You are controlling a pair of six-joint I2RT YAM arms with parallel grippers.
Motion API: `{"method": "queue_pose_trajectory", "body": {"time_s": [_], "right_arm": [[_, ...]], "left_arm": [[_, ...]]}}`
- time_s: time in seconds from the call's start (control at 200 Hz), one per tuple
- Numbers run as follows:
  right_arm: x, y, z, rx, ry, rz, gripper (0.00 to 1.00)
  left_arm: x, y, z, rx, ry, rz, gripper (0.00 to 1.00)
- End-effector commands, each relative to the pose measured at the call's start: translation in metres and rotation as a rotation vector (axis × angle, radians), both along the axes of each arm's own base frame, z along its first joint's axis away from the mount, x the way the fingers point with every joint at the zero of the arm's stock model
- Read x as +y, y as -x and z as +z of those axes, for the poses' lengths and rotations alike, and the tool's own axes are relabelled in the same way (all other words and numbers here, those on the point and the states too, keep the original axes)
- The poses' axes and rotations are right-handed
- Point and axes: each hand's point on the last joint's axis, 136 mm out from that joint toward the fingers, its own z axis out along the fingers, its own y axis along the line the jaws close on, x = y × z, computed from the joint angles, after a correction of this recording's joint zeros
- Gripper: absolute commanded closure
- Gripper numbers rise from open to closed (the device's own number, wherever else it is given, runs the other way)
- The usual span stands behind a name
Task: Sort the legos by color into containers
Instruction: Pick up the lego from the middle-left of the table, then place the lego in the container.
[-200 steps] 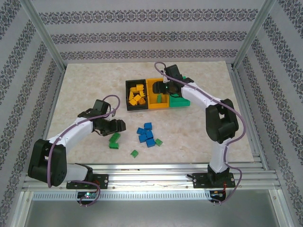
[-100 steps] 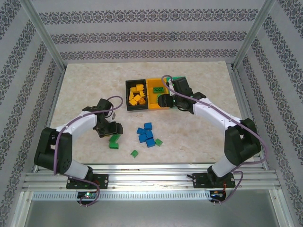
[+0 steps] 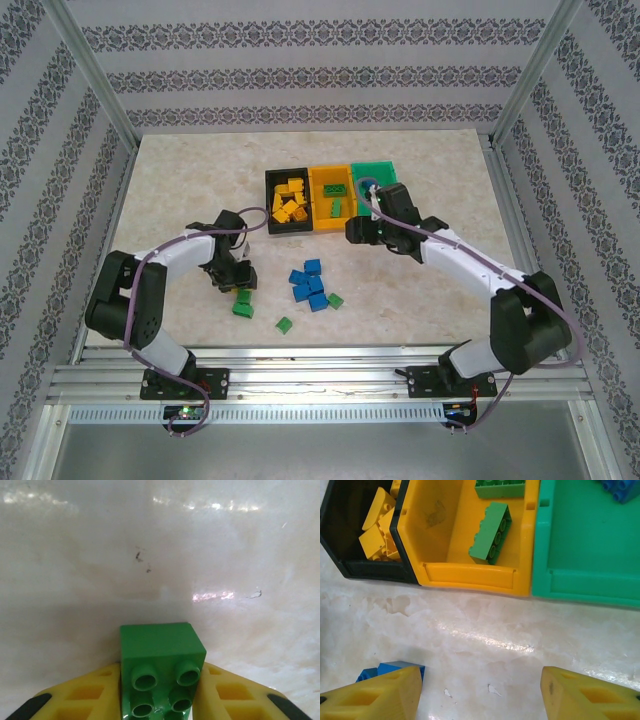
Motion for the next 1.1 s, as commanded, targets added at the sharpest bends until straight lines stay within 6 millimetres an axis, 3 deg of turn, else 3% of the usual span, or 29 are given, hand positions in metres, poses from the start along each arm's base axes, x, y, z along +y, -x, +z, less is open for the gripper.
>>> {"method": "queue_pose_trajectory", "body": {"time_s": [0.0,0.195,0.605,0.829,0.924,1.094], "right_arm": [[-0.015,-0.003,0.007,-0.034,-0.016,-0.06,0.35],[-0.023,0.004,0.015,-0.064,-0.023,-0.084,0.35],[-0.052,0.025,0.007,-0.056,-0.01,-0.128,0.35],[-0.067,0.047,-0.002,-0.046,-0.033,-0.164,0.35],[-0.072,0.056,-0.009,-0.036,-0.043,-0.178,0.34],[-0.061,0.072,-0.014,0.012,-0.11,-0.13,0.35]], "left_arm": [[-0.015,-0.002,0.003,-0.012,0.047,-0.026,0.7],[-0.028,-0.025,0.02,-0.102,0.112,-0.015,0.76],[-0.066,-0.097,0.094,-0.347,0.29,0.019,0.79],[-0.101,-0.138,0.127,-0.408,0.32,-0.056,0.79],[-0.118,-0.156,0.131,-0.419,0.316,-0.088,0.79],[-0.153,-0.195,0.139,-0.443,0.318,-0.162,0.78]]}}
